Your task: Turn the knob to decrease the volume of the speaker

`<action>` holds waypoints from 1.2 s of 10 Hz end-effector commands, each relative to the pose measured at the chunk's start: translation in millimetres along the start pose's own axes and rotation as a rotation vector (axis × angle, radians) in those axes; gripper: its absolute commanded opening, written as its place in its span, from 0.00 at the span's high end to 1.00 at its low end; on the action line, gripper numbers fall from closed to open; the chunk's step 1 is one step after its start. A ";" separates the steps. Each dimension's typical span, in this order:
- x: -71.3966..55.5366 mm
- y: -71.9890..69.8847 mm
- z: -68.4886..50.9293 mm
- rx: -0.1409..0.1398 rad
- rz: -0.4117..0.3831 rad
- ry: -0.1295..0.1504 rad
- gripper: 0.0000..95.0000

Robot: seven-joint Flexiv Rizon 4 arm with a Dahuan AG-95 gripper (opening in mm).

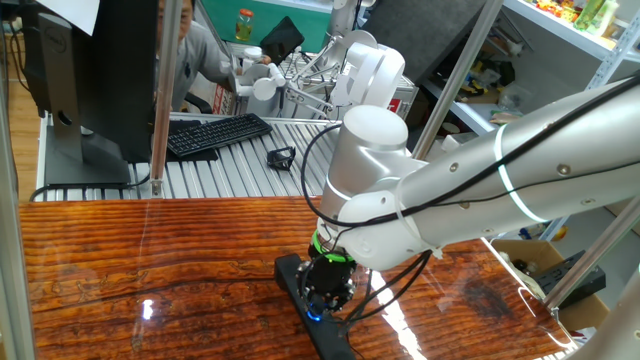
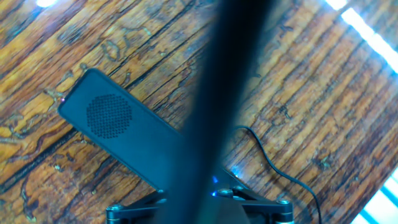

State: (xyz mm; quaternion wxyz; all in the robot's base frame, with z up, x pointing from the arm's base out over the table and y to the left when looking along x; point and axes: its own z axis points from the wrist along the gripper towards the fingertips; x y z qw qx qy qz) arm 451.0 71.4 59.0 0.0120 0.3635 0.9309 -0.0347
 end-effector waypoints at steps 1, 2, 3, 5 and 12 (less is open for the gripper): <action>1.0 1.1 1.1 -0.002 -0.045 0.005 1.00; 0.9 1.0 1.6 -0.001 -0.064 0.004 1.00; 0.9 1.0 1.8 -0.001 -0.091 0.003 1.00; 0.9 1.0 1.8 -0.001 -0.133 0.003 1.00; 0.8 0.9 2.1 0.003 -0.327 -0.002 1.00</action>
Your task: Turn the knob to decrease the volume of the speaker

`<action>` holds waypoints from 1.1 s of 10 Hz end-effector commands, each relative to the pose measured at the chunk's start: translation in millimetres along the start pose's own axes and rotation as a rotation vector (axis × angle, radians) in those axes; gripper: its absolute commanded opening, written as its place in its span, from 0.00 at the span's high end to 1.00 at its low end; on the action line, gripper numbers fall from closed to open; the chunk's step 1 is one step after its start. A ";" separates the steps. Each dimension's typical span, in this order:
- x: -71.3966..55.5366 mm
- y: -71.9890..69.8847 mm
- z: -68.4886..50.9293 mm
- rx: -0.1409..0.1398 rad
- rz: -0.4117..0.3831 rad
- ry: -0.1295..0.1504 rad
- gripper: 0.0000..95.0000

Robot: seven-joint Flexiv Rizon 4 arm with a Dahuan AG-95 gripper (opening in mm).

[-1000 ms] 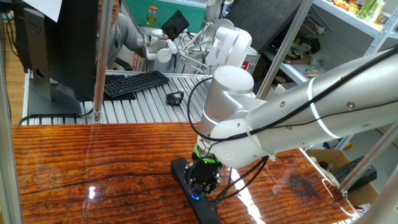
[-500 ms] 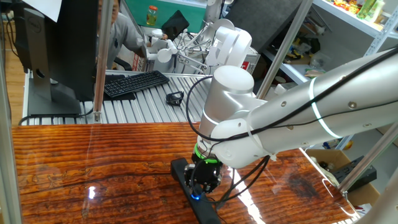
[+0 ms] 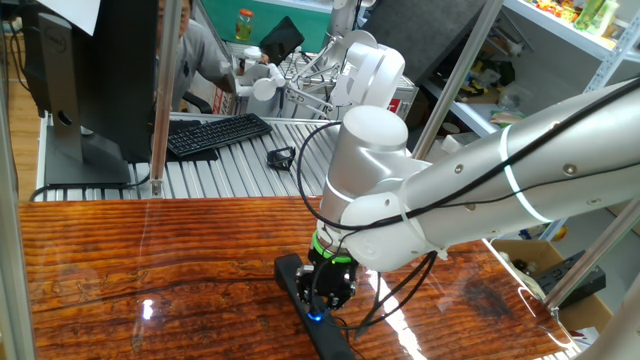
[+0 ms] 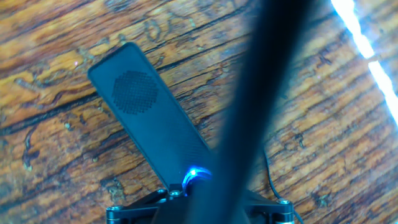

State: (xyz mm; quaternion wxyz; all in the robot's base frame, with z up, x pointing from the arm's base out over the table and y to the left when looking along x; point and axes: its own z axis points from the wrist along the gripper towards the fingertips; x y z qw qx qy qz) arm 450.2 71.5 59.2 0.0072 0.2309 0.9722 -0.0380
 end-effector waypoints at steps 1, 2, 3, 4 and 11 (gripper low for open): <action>-0.2 1.5 2.2 -0.001 -0.087 -0.001 1.00; -0.2 1.5 2.2 0.001 -0.112 -0.002 1.00; -0.2 1.5 2.1 0.007 -0.131 -0.002 1.00; -0.2 1.5 2.0 0.014 -0.160 -0.003 1.00; 0.6 2.3 0.9 0.020 -0.293 0.004 1.00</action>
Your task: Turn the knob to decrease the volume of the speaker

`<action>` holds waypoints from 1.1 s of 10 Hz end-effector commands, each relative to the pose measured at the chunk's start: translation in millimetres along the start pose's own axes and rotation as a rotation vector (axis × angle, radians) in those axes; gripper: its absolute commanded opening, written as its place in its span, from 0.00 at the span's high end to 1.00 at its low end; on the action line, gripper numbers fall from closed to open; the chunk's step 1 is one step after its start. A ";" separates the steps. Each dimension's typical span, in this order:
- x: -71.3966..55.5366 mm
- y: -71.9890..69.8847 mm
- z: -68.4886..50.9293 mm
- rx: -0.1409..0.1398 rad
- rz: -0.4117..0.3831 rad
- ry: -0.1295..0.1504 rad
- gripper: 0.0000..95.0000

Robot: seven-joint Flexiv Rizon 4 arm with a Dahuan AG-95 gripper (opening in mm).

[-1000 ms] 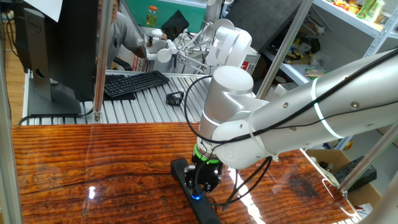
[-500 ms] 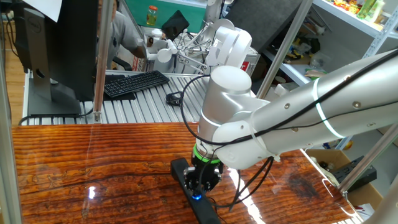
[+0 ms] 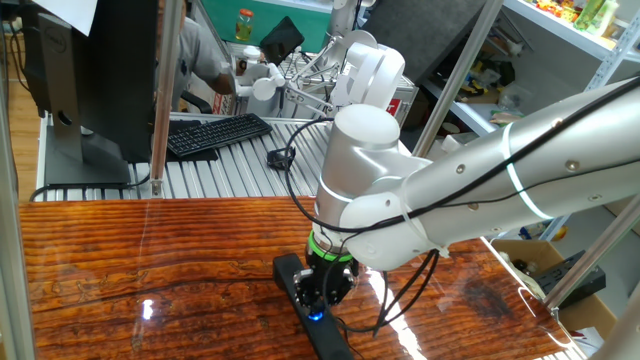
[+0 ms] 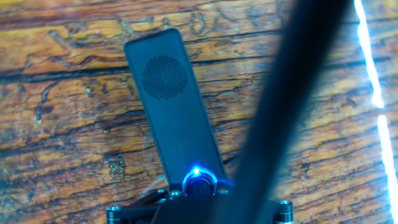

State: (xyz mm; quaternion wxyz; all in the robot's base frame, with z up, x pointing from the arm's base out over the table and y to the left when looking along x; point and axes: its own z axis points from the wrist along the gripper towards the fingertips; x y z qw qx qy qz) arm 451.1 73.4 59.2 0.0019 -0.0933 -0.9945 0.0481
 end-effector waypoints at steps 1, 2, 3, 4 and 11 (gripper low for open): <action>0.4 0.4 1.1 0.003 -0.031 0.001 1.00; 0.4 0.4 1.2 0.007 -0.042 0.000 1.00; 0.4 0.4 1.3 0.008 -0.051 -0.002 1.00; 0.3 0.4 1.3 0.007 -0.054 -0.002 1.00; 0.2 0.5 1.3 0.019 -0.110 -0.002 1.00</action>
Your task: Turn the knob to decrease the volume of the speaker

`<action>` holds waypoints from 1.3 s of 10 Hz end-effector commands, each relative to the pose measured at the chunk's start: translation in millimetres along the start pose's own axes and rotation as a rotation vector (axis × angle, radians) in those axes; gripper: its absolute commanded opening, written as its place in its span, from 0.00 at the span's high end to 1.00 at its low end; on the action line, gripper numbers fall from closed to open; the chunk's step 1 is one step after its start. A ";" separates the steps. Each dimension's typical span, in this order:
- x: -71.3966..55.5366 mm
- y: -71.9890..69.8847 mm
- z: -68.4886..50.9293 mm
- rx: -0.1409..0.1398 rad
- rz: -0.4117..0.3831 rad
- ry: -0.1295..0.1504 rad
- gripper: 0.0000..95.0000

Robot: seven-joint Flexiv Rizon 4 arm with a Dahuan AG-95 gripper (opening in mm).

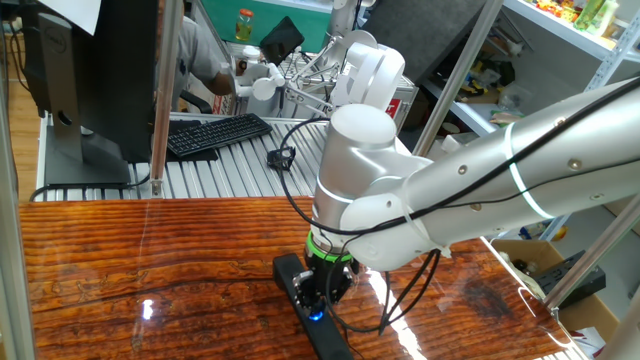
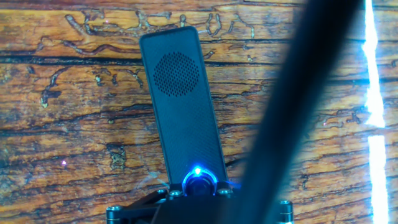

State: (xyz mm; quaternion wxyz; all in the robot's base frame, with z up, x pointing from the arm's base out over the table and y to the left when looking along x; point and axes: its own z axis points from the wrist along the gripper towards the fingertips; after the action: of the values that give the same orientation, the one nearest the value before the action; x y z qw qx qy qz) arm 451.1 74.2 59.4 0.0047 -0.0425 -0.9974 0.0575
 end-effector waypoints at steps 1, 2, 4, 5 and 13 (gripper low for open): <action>0.1 -0.2 1.5 0.002 -0.016 -0.001 1.00; 0.1 -0.1 1.5 0.005 -0.028 -0.001 1.00; 0.2 0.0 1.2 0.016 -0.063 -0.003 1.00; 0.3 0.2 0.9 0.015 -0.068 -0.001 1.00; 1.0 1.4 0.5 0.029 -0.088 0.000 1.00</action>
State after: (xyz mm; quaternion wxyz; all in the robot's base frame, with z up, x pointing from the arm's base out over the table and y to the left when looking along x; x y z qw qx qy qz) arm 450.9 75.9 59.8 0.0071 0.0009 -0.9973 0.0724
